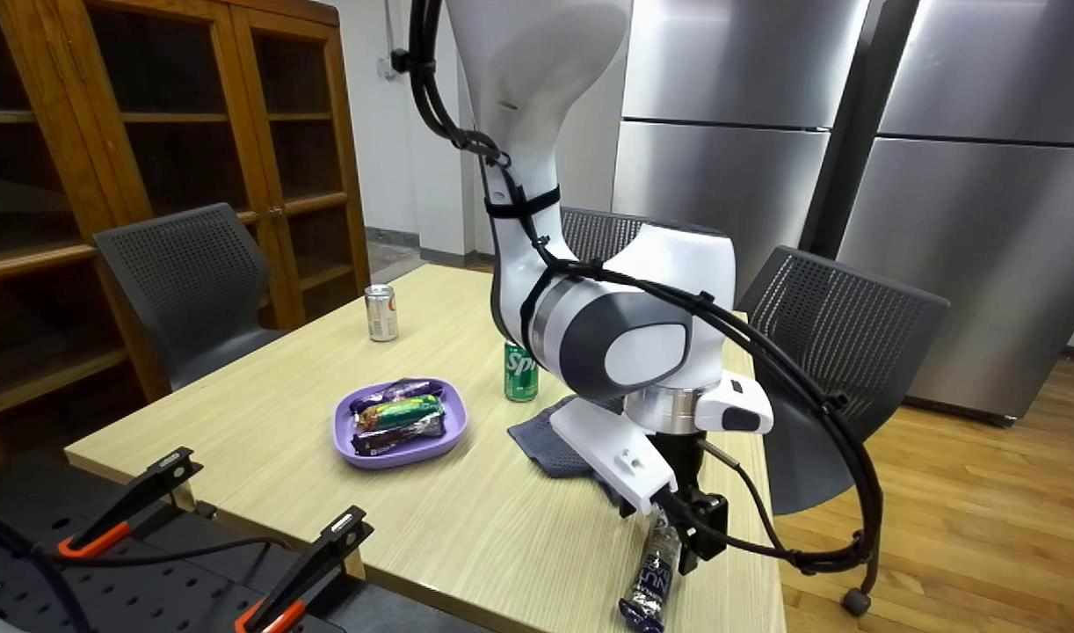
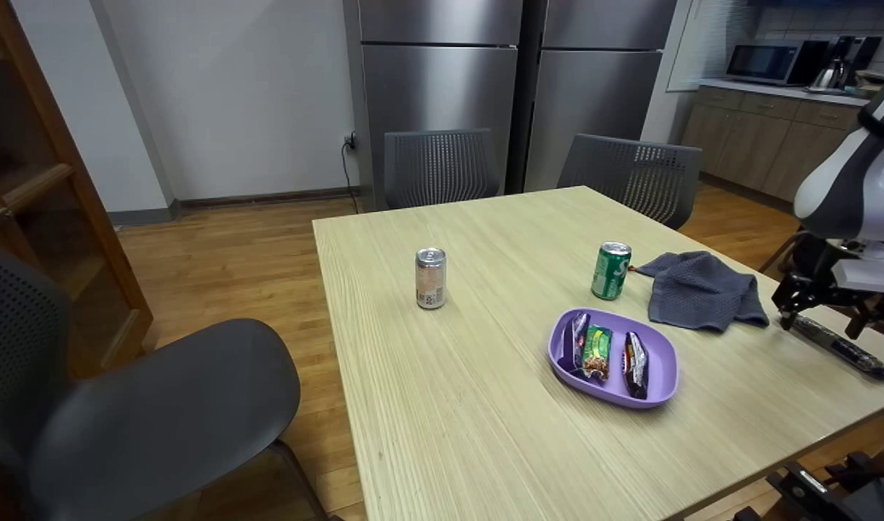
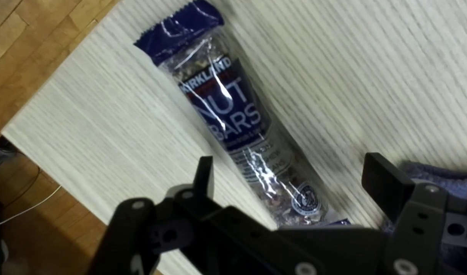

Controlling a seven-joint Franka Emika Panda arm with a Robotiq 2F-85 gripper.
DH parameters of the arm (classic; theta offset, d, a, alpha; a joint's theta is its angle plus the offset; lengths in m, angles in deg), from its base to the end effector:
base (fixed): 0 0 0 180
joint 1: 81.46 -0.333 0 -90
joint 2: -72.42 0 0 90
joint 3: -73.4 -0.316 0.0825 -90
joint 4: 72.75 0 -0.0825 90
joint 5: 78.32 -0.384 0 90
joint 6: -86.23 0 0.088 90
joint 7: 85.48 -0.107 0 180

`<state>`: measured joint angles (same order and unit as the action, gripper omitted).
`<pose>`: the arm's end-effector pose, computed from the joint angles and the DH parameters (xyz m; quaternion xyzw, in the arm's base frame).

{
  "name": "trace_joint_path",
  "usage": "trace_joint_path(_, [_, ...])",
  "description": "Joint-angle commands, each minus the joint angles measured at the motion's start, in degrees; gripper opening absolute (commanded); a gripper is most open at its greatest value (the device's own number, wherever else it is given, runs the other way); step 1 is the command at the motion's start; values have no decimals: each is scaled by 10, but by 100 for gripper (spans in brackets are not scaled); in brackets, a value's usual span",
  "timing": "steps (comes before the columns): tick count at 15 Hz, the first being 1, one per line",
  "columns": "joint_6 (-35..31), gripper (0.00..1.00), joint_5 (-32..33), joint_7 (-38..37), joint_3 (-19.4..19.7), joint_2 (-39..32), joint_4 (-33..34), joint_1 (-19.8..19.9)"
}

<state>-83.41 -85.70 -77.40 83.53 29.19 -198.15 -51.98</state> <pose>0.3937 -0.3496 0.0482 0.9499 -0.3083 -0.0031 0.0505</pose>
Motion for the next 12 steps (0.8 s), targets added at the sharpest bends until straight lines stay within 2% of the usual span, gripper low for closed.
trace_joint_path(1, [-6, 100, 9, 14, -20, -13, 18, 25])
trace_joint_path(12, [-1, 100, 8, 34, -58, -18, 30, 78])
